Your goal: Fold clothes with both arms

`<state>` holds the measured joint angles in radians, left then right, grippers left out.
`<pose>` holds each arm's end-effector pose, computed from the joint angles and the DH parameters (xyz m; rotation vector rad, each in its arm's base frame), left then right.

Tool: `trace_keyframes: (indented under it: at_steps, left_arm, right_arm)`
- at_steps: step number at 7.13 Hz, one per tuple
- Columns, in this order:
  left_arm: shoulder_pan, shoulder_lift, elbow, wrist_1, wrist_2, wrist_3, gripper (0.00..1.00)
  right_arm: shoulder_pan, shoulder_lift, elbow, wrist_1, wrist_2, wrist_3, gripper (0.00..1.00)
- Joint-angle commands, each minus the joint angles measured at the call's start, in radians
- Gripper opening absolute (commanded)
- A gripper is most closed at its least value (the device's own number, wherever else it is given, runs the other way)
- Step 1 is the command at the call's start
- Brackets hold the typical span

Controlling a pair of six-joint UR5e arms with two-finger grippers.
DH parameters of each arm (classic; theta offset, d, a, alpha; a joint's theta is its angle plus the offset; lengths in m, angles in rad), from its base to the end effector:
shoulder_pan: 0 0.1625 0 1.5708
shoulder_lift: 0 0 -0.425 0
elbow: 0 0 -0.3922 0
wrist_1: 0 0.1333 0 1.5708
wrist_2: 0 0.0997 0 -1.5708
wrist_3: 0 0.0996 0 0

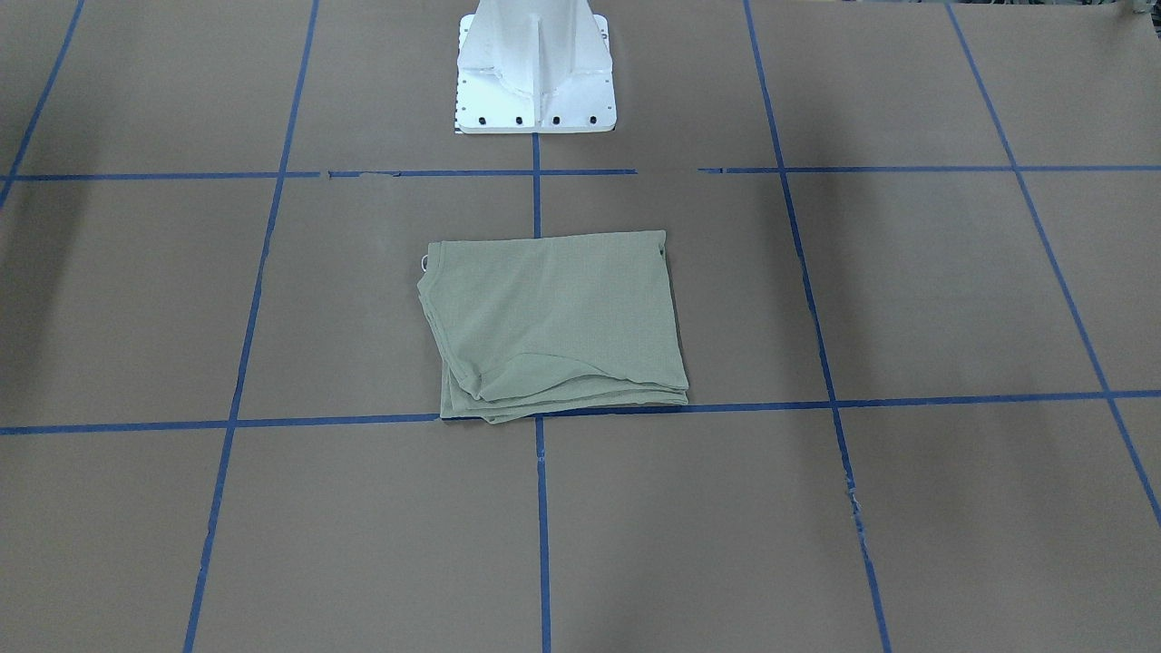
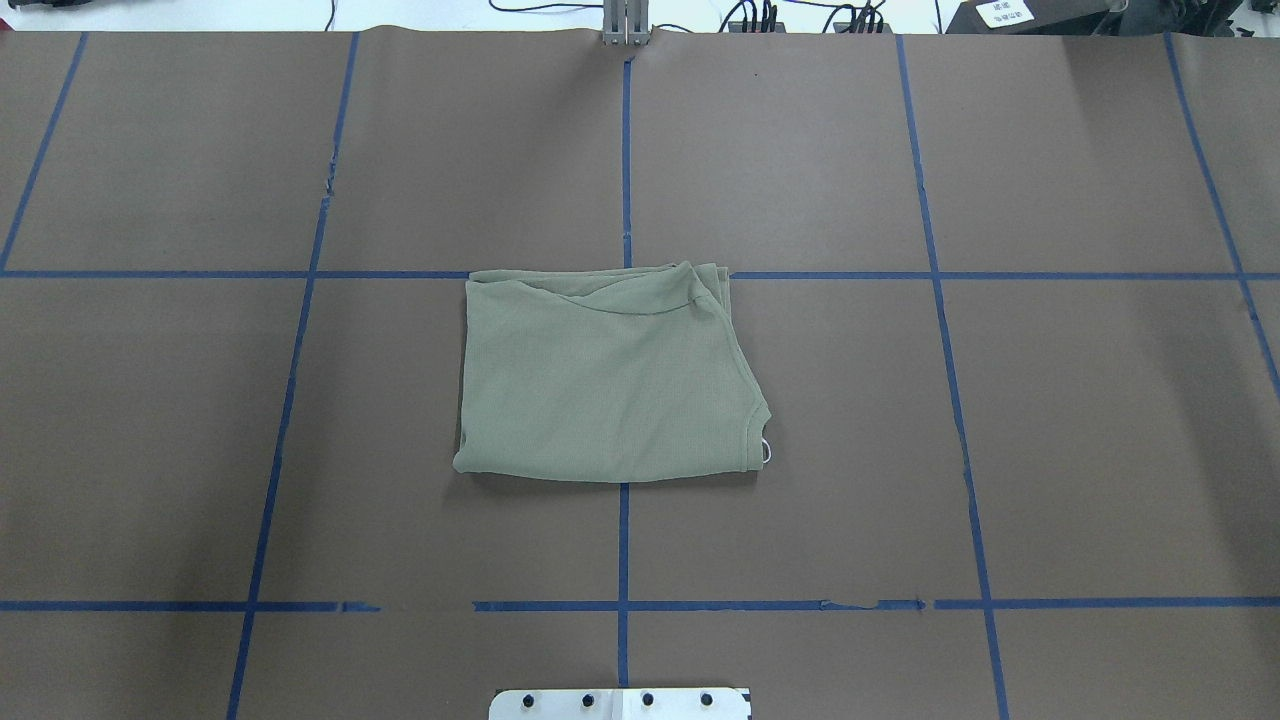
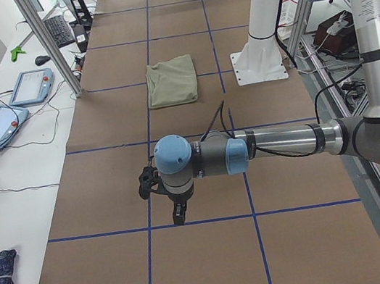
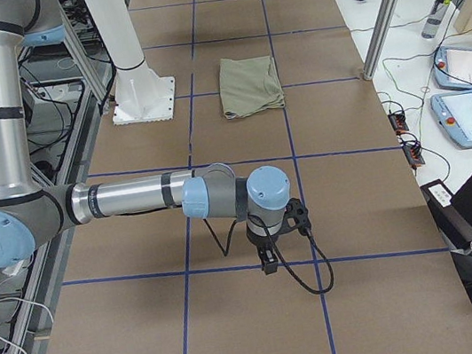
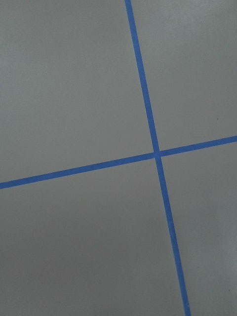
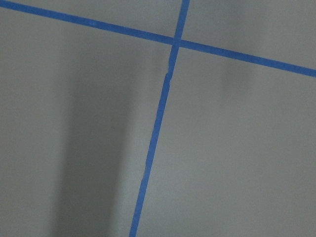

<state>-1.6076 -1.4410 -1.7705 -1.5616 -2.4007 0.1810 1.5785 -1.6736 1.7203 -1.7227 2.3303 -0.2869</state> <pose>-0.0760 -0.4373 0.6176 0.1472 0.8194 0.1610 0.0681 -0.4392 0.6492 0.0124 -0.7669 -0.2255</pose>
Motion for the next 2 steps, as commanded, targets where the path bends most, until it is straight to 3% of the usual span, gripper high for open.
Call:
trace_keyframes:
  at_steps: [1,2]
  left_arm:
    - [0.000,0.001,0.000,0.000,0.000,0.000,1.00]
    - [0.000,-0.001,0.003,0.000,0.000,0.000,1.00]
  right_arm:
    - [0.000,0.000,0.001,0.000,0.001,0.000,1.00]
    - [0.000,0.000,-0.001,0.000,0.001,0.000,1.00]
